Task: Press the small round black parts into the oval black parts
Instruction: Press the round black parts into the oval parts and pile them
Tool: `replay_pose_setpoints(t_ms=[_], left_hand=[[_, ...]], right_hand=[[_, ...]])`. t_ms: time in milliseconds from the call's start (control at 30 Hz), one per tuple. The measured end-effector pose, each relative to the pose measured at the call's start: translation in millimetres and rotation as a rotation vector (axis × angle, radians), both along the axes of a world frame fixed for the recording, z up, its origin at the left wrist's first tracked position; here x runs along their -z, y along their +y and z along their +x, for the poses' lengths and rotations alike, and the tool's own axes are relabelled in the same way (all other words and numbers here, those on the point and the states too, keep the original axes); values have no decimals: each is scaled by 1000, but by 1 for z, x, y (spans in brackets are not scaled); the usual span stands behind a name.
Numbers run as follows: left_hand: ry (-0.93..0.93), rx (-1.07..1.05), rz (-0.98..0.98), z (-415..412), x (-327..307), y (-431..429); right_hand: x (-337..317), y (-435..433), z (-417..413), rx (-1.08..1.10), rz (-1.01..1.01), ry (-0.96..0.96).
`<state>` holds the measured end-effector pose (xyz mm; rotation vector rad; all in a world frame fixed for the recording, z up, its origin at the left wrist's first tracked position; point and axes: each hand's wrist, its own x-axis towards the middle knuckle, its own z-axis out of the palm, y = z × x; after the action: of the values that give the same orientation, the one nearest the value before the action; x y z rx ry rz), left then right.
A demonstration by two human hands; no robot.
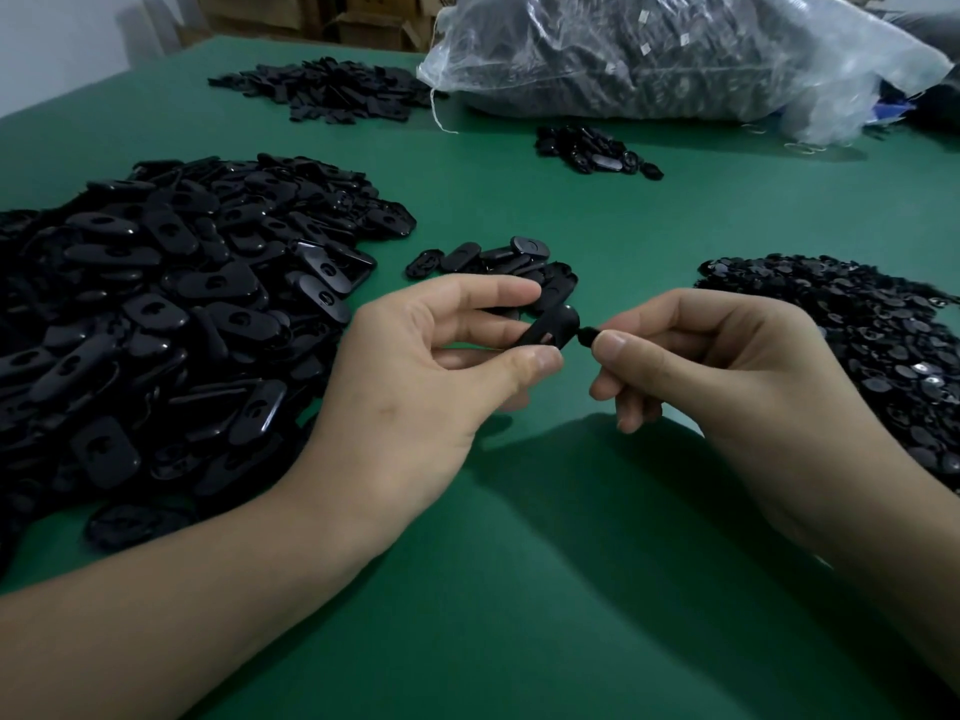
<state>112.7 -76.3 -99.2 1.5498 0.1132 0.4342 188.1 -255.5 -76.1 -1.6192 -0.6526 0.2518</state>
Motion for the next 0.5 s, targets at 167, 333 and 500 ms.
replay_pose_setpoints(t_ms=[167, 333, 500], left_hand=[[-8, 9, 14, -1, 0, -2], [-37, 42, 40, 0, -1, -2], [-37, 61, 65, 0, -2, -3]], right_hand=[[1, 0, -1, -1, -4, -1], [0, -1, -1, 23, -15, -31], [0, -1, 1, 47, -25, -46]])
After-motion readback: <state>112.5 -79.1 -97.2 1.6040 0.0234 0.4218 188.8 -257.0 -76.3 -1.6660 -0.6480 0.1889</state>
